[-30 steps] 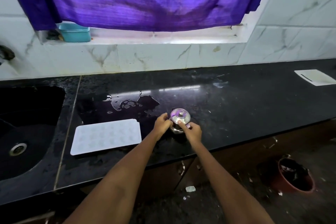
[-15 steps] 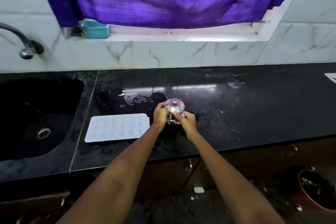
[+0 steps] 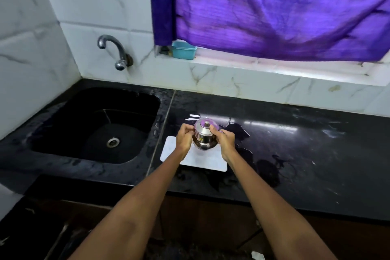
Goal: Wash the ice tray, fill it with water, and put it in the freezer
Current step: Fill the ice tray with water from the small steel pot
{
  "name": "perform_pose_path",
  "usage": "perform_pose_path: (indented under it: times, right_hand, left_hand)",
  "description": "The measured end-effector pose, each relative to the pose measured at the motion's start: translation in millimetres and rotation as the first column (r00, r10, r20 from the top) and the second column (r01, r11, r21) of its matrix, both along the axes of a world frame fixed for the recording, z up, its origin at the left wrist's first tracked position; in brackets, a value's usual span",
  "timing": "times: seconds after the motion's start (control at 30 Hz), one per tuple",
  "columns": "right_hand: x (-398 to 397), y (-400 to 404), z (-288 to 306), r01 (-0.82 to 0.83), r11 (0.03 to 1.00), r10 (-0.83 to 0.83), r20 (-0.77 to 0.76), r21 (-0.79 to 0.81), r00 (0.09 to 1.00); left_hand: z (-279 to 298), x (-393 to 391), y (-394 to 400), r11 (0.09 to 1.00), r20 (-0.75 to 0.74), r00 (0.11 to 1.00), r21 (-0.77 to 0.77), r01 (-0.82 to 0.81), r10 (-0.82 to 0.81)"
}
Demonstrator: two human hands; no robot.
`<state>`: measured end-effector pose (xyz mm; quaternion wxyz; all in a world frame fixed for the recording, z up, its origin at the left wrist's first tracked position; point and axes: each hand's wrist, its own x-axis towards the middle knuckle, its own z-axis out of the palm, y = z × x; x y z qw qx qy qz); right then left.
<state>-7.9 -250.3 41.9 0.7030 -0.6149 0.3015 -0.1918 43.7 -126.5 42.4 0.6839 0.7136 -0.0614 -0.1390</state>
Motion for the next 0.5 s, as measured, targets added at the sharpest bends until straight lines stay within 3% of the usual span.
perform_pose_path:
  times: [0.1, 0.17, 0.3, 0.5]
  right_hand:
    - [20.5, 21.4, 3.5, -0.034, 0.999, 0.034, -0.022, -0.008, 0.999]
    - [33.8, 32.7, 4.8, -0.044, 0.999, 0.043, -0.043, -0.010, 0.998]
    - [55.1, 47.9, 12.1, -0.093, 0.992, 0.086, -0.090, -0.083, 0.992]
    - [67.1, 56.8, 18.2, -0.109, 0.972, 0.069, -0.190, -0.209, 0.979]
  left_hand:
    - [-6.7, 26.0, 39.5, 0.996, 0.017, 0.999, 0.075, 0.039, -0.041]
    - [-16.7, 46.5, 65.3, 0.976, 0.032, 0.997, 0.206, 0.068, -0.076]
    - [-42.7, 81.4, 115.9, 0.912, 0.020, 1.000, 0.411, 0.008, -0.017]
    - [-54.5, 103.9, 137.5, 0.879, -0.124, 0.991, 0.468, 0.094, -0.041]
